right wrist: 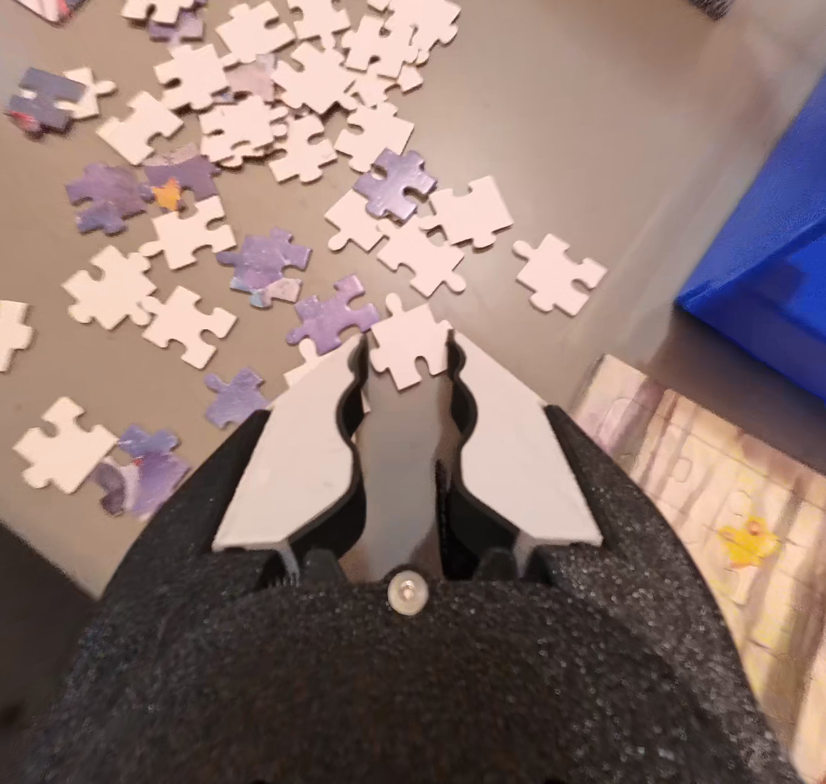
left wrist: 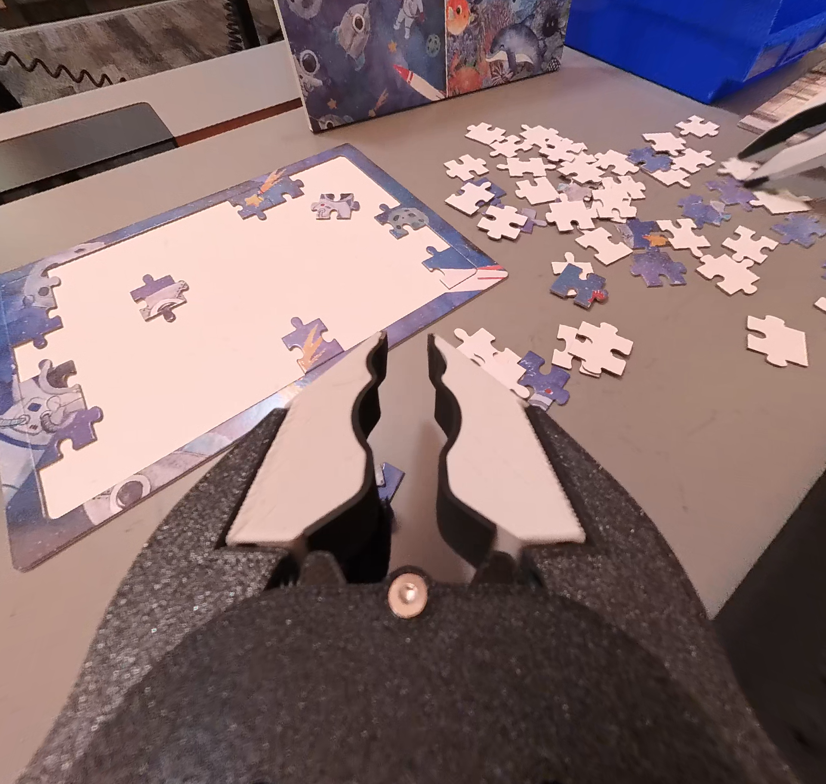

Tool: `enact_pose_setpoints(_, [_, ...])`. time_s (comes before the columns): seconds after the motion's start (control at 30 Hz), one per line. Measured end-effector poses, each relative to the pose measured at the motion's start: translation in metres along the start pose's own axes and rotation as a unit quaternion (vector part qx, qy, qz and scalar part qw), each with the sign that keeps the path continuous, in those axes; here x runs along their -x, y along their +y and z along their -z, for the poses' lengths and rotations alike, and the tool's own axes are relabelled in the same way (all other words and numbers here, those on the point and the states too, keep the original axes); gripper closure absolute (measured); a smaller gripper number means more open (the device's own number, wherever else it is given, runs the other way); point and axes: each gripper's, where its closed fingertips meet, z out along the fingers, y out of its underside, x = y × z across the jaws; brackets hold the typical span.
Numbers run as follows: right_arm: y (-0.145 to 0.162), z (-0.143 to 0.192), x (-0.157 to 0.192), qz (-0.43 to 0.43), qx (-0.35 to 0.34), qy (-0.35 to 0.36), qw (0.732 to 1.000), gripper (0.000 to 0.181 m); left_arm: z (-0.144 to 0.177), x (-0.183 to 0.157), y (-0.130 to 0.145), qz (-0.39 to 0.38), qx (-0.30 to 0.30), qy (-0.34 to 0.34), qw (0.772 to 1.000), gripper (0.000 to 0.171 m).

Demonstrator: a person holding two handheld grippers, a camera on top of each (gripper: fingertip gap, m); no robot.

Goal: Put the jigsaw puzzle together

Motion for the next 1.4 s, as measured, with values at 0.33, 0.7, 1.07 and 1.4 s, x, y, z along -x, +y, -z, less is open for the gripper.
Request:
enact_pose_setpoints(0.33, [0.003, 0.002, -0.013, -0.042, -0.023, 0.009, 0.999, 0.147, -0.002, -0.003, 0.004, -0.013, 0.012, 0.0, 1.0, 0.154])
enact_pose_setpoints(0.7, [-0.062, 0.039, 0.039, -0.117, -0.172, -0.177, 0.962, 0.148, 0.002, -0.004, -0.004, -0.008, -0.011, 0.006, 1.0, 0.154])
enact_pose_setpoints(1.07, [-0.186, 0.102, 0.238, -0.211, -0.253, -0.703, 0.63, 0.148, 0.103, -0.075, -0.099, 0.199, -0.252, 0.407, 0.855, 0.132])
enact_pose_setpoints(1.4, [-0.176, 0.085, 0.325, -0.234, -0.106, -0.808, 0.53, 0.147, 0.118, -0.097, -0.091, 0.187, -0.221, 0.488, 0.823, 0.131])
